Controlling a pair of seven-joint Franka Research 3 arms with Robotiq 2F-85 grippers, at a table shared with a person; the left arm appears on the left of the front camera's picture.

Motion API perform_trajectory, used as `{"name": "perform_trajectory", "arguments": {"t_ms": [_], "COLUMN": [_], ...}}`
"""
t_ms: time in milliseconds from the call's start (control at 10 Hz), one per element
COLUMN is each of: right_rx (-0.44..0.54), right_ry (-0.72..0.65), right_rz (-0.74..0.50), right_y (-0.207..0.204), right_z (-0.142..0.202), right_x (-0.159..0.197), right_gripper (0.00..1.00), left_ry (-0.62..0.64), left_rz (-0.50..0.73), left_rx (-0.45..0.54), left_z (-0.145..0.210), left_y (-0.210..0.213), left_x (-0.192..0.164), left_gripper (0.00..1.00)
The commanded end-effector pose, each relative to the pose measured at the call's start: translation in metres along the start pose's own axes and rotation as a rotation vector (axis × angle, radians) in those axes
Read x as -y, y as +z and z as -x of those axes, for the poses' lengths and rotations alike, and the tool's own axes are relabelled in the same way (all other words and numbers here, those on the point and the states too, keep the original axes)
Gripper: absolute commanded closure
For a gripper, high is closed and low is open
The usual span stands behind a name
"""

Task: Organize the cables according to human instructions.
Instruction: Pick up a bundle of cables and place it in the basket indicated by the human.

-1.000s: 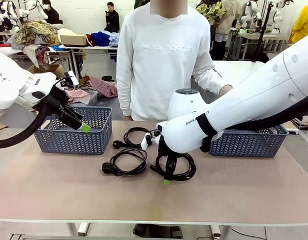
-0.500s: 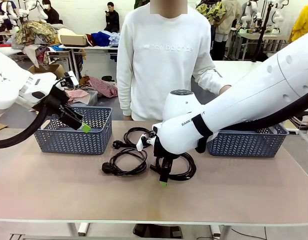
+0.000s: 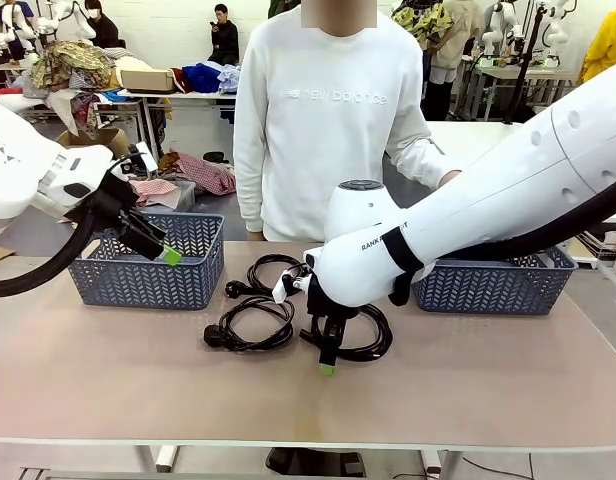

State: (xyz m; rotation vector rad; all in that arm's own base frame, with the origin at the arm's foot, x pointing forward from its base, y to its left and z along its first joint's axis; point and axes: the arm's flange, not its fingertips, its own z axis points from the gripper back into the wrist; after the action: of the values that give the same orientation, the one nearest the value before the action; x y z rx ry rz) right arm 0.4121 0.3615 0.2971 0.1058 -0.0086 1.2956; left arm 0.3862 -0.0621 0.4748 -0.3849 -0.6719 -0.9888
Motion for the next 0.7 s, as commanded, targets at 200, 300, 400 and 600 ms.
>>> {"name": "perform_trajectory", "arguments": {"t_ms": [200, 300, 400, 600], "right_rx": [-0.041, -0.042, -0.045, -0.055], "right_ry": [-0.035, -0.041, -0.04, -0.042], "right_rz": [-0.009, -0.019, -0.024, -0.029], "right_y": [0.0048, 0.0043, 0.004, 0.0039], "right_z": [-0.0042, -0.0041, -0.0048, -0.0052], "right_x": [-0.0006, -0.0014, -0.0026, -0.0035], "right_gripper": [0.24, 0.34, 0.43, 0.63], "left_ry": [-0.014, -0.014, -0.014, -0.014], "left_rz": [0.014, 0.014, 0.014, 0.014], "left_rx": [0.017, 0.017, 0.017, 0.017], "left_z": [0.0017, 0.0017, 0.0017, 0.0017], "left_y": [-0.0021, -0.0021, -0.0021, -0.0021], "left_x": [-0.0025, -0.0025, -0.0025, -0.0025], "left_gripper": [0.0, 0.0, 0.0, 0.0]}}
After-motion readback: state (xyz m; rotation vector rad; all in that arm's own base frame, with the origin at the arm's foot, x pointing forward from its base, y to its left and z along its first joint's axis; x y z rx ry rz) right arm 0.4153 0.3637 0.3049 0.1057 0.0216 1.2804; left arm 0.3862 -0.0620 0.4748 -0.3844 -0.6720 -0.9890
